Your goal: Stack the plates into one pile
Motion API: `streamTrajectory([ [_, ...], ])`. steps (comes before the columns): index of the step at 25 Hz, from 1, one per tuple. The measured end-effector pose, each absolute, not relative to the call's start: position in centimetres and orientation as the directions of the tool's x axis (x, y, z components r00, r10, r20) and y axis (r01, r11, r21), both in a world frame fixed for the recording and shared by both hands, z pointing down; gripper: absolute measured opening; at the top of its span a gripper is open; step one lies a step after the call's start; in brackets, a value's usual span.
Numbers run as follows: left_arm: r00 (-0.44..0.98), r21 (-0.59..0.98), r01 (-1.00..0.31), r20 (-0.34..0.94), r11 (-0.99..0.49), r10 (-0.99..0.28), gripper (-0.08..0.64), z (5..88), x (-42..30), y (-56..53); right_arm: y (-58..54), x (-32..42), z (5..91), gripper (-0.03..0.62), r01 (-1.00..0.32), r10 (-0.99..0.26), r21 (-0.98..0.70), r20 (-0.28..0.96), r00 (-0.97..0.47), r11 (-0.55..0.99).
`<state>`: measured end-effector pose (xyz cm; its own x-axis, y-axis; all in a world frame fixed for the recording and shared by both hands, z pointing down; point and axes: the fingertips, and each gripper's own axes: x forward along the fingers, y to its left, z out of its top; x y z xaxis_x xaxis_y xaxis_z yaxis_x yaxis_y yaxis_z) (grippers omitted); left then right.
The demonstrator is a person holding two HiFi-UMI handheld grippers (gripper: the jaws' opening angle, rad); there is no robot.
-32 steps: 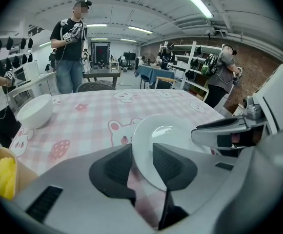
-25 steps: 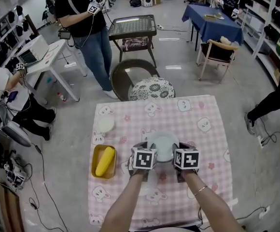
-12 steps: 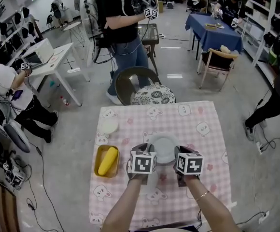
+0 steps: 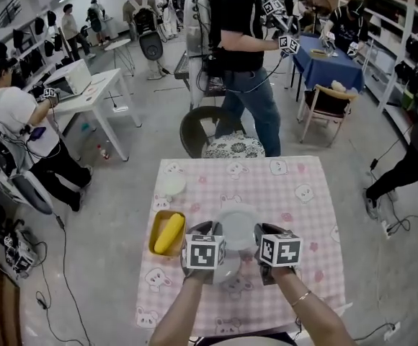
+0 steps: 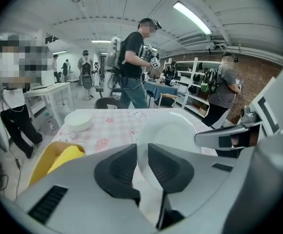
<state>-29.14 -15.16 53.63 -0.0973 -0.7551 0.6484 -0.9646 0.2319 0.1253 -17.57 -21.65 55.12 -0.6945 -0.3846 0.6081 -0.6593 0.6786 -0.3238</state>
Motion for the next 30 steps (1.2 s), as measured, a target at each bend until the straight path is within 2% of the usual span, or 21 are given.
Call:
streamTrajectory([
  [12, -0.152, 0.161, -0.924, 0.677, 0.346, -0.721, 0.084, 55.1, -31.5, -5.3, -13.6, -21.1, 56.0, 0.061, -0.557, -0.248, -0.356, 0.628, -0.737, 0.751],
  [21, -0.127, 0.197, -0.905, 0.721, 0.377, -0.681, 0.083, 57.6, -30.9, -2.1, -10.8, -21.1, 58.2, 0.061, -0.529, -0.177, -0.362, 0.674, -0.718, 0.767],
  [30, -0.077, 0.229, -0.899, 0.757, 0.373, -0.649, 0.084, 60.6, -30.0, -1.5, -10.4, -20.1, 61.3, 0.072, -0.549, -0.175, -0.344, 0.707, -0.685, 0.761],
])
